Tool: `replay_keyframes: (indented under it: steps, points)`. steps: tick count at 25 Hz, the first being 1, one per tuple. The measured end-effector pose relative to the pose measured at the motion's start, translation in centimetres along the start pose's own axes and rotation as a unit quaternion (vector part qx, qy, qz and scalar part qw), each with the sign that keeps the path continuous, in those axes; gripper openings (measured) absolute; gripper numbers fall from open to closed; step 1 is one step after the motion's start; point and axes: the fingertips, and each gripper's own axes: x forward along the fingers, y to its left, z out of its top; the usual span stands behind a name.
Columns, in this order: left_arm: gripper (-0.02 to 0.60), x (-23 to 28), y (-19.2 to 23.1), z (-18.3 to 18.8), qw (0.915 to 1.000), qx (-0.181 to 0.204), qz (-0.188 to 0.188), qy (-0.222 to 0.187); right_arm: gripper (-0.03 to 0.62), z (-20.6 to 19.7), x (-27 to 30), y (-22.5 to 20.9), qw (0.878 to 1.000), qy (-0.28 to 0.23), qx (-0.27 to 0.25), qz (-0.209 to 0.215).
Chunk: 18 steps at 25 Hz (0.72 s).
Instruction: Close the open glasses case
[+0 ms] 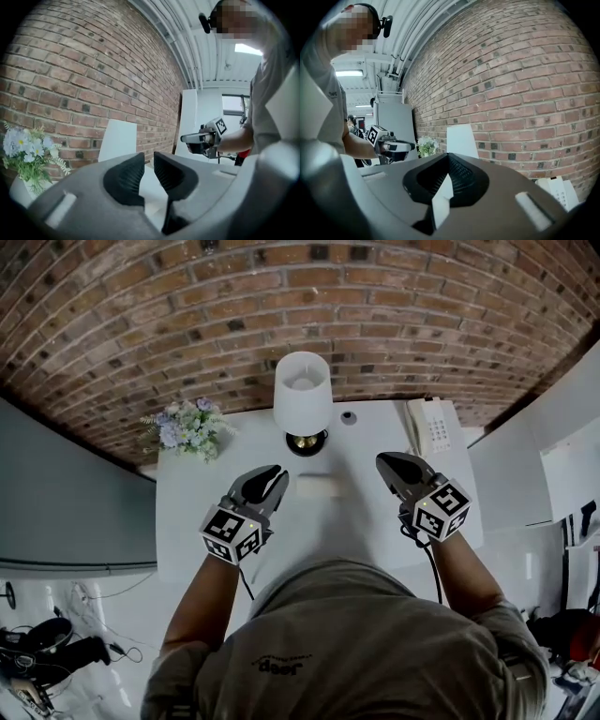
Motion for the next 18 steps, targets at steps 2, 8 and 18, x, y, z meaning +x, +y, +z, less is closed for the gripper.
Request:
replay_keyframes:
  steps: [2, 8, 18]
  points:
    - [0.041, -0.8, -0.2, 1.6, 0.9996, -0.019, 0.0, -0.019, 0.009, 0.6, -0.2, 0.4, 1.0, -0.001, 0.0, 0.004]
    - [-0.003, -3.0, -0.8, 4.9, 0.9967, -0.06, 0.007, -0.053, 0.009, 2.4, -0.4, 1.4, 1.0, -0.009, -0.004, 0.011]
    - [-0.003, -4.4, -1.9, 5.8, 0.9949, -0.079, 0.014, -0.061, 0.009, 3.2, -1.1, 2.1, 1.0, -0.018, 0.005, 0.017]
